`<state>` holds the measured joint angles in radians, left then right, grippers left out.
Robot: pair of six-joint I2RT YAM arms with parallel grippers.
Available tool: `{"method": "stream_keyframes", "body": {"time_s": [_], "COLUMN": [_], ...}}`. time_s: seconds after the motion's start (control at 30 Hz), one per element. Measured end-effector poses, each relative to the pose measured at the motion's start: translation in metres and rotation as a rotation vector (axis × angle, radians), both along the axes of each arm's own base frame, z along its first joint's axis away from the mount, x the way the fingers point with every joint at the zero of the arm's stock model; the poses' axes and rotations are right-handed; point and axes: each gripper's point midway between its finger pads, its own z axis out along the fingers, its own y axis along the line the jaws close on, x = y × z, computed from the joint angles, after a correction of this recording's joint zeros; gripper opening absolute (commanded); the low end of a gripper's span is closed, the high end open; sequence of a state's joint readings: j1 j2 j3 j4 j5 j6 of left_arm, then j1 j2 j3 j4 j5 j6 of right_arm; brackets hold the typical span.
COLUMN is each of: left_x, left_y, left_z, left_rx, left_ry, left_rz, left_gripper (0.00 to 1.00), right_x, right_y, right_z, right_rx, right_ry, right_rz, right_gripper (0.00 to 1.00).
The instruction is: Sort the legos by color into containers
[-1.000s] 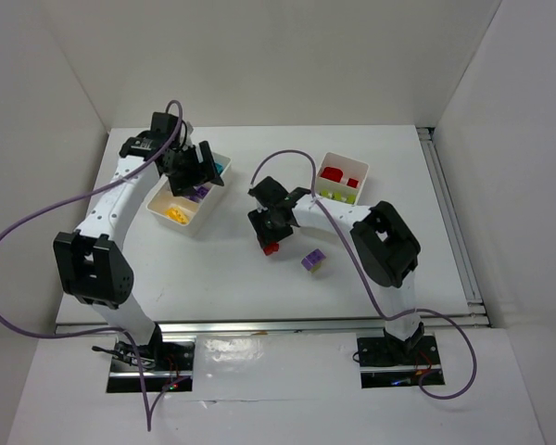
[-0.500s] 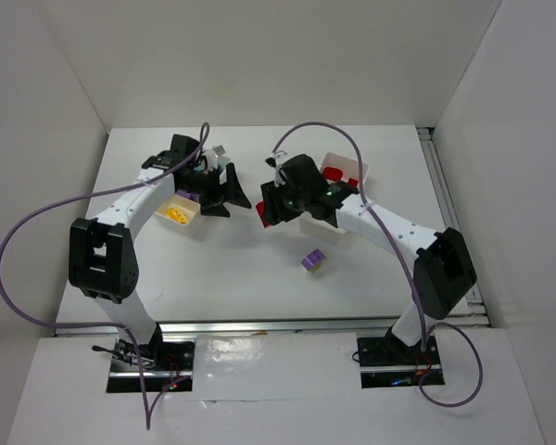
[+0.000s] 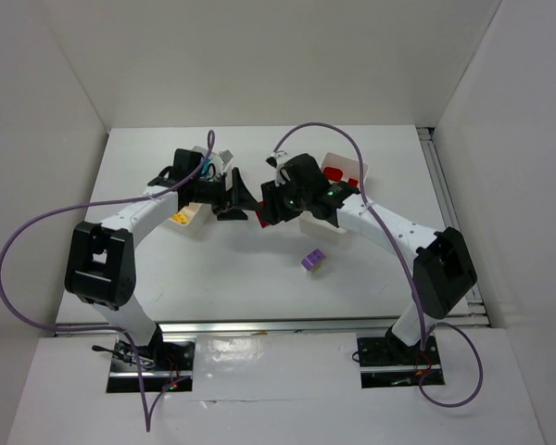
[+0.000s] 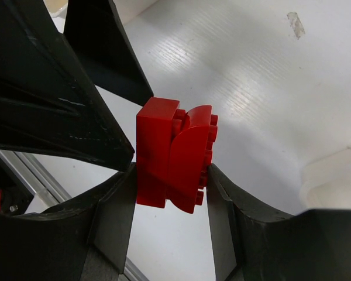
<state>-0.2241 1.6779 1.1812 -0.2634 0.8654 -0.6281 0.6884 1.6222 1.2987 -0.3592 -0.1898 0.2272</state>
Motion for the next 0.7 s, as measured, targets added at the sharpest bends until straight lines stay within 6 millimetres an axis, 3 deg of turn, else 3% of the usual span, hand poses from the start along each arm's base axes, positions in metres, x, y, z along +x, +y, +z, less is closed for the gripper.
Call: {"method": "stream_keyframes", "body": {"time_s": [0.2,0.37,0.5,0.53,0.63,0.7], "left_x": [0.004,0.002,0.004,0.004,0.005,0.005], "left_y": [-0.010,-0.018,-0.018,-0.017,-0.016,-0.016], "left_z": [0.014,0.017,0.016,0.016,0.014,0.014], "left_rx": [-0.053,-0.065,-0.061,-0.059,-0.057,-0.057], "left_ry": [-0.049,-0.066,-0.072,-0.072,-0.073,-0.072], "left_rz": [-0.007,-0.027,-0.023,-0.020,-0.018,-0.019], "left_gripper": [0.69,0.61,0.45,0.37,0.30,0.21], "right_x": [-0.001,-0.002,-0.002,-0.002,-0.001,-0.001], "right_y": [0.001,0.002,0.001,0.001,0.001,0.001], "right_z": [-0.001,-0.002,-0.002,-0.001,-0.001,-0.001], "right_rx": [0.005,0.007,0.007,0.007,0.008,0.008], "right_ry": [0.008,0.015,0.017,0.016,0.018,0.018], "right_rz": [0.006,0.003,0.003,0.002,-0.002,-0.003], "right_gripper": [0.40,0.40,0.40,0.40,0.40,0.40]}}
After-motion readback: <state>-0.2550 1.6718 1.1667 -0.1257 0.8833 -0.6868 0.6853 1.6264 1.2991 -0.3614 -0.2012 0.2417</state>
